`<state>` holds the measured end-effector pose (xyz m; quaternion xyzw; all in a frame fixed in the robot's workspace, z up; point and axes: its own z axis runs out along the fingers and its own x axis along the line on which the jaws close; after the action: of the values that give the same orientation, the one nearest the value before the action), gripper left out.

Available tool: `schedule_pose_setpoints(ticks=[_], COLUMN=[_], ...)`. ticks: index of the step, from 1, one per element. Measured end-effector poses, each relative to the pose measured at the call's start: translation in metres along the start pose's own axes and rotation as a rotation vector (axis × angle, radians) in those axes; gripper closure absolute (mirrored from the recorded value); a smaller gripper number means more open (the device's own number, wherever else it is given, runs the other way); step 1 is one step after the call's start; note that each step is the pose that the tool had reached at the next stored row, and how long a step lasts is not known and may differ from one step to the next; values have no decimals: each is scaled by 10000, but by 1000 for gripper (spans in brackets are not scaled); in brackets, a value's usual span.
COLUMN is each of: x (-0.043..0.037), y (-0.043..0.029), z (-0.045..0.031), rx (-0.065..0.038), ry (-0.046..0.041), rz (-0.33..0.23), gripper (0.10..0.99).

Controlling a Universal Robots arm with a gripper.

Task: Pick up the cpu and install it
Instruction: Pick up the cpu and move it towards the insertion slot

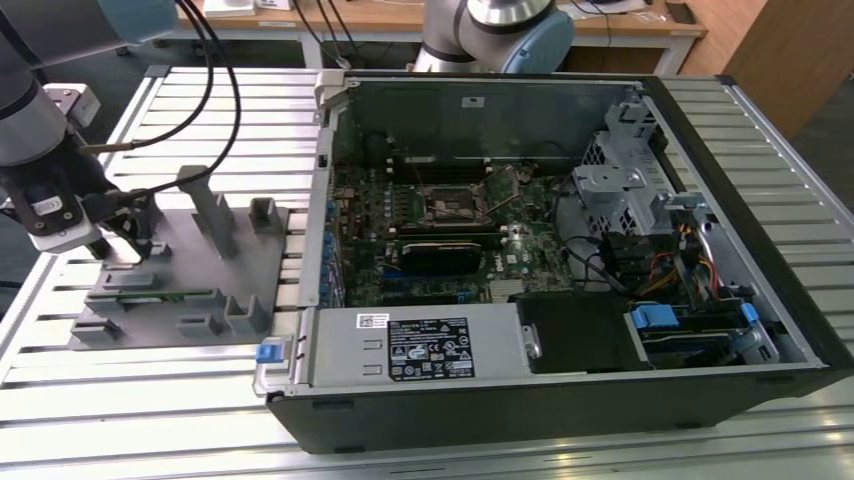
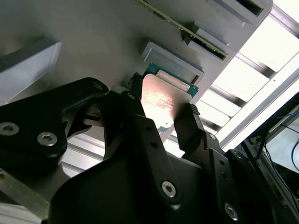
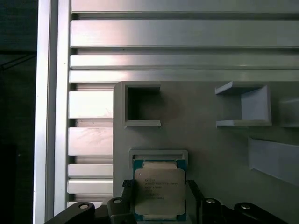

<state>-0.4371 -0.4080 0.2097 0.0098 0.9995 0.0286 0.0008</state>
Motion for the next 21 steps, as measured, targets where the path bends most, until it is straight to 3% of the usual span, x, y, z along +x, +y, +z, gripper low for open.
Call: schedule_pose_setpoints(ticks=[21], x=[1], y=[11], z=[-155], rx=[-1], ry=[-3], rz=[0], gripper=[561])
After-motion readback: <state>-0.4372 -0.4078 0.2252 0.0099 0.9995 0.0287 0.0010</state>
